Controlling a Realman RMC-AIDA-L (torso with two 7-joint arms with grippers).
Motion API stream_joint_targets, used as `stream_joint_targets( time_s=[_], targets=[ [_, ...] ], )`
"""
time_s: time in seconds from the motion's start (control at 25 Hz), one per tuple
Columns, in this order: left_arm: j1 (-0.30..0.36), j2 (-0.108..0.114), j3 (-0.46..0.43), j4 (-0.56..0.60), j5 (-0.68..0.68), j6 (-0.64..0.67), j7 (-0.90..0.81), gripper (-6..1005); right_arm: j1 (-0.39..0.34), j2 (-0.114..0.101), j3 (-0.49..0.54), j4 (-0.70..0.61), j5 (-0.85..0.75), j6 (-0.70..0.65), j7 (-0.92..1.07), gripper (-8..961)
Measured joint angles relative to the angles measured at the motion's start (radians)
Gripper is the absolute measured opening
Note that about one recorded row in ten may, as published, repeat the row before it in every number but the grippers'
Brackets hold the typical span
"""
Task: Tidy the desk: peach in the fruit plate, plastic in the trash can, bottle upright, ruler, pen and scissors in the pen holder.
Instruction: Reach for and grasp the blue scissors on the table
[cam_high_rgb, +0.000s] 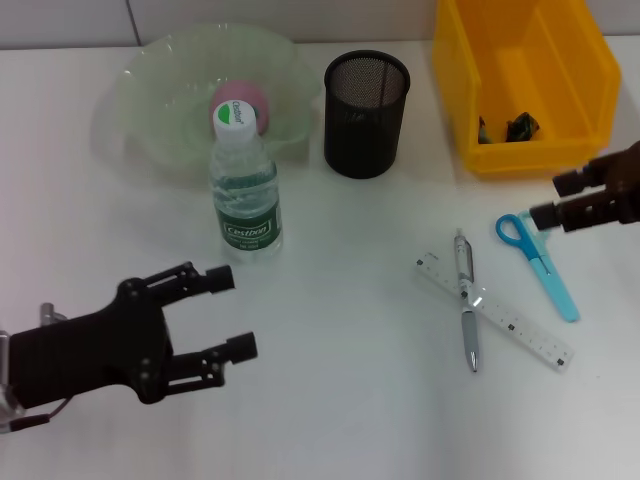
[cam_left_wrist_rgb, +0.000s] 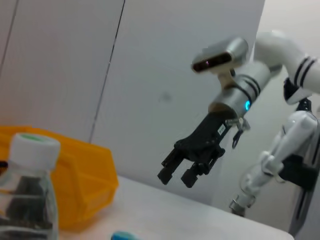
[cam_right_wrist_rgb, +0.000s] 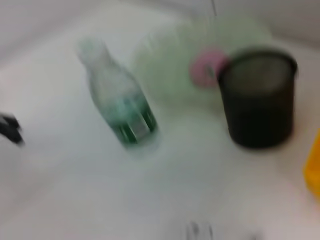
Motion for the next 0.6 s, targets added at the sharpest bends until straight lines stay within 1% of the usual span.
stream_joint_targets(
  time_s=[0.04, 0.12, 0.2, 0.24, 0.36, 0.44, 0.48, 0.52, 0.6],
  targets=[
    [0.0, 0.0, 0.0, 0.0, 0.0, 0.0, 0.0, 814, 0.021, 0.01, -0.026, -0.044, -0.067, -0.023, 0.054, 663],
    [-0.012, -0.006, 0.005, -0.001, 0.02, -0.029, -0.014, 813, 0.057, 0.039, -0.082, -0.119, -0.186, -0.056, 0.132, 663],
    [-0.019, -0.01, 0.008, -0.001, 0.025, -0.046, -0.02, 813, 0.08, 0.061, -0.151, -0.158, -0.28, -0.073, 0.176, 663],
    [-0.019, -0.01, 0.008, -0.001, 0.025, -0.046, -0.02, 813, 0.088, 0.069, -0.195, -0.169, -0.317, -0.078, 0.193, 663],
    [-0.026, -0.016, 0.004, -0.001, 0.05, -0.065, -0.023, 813, 0.097, 0.073, -0.32, -0.16, -0.35, -0.036, 0.258, 663],
    [-0.026, -0.016, 0.004, -0.001, 0.05, -0.065, -0.023, 813, 0.098, 0.075, -0.38, -0.139, -0.346, 0.026, 0.285, 663],
    [-0.028, -0.017, 0.006, -0.001, 0.051, -0.068, -0.024, 813, 0.096, 0.076, -0.431, -0.116, -0.344, 0.09, 0.294, 664],
    [-0.034, -0.018, 0.008, -0.003, 0.055, -0.078, -0.025, 813, 0.096, 0.076, -0.431, -0.116, -0.344, 0.09, 0.294, 664],
    [-0.038, -0.02, 0.005, -0.003, 0.068, -0.084, -0.031, 813, 0.094, 0.077, -0.478, -0.097, -0.343, 0.141, 0.3, 664]
  ],
)
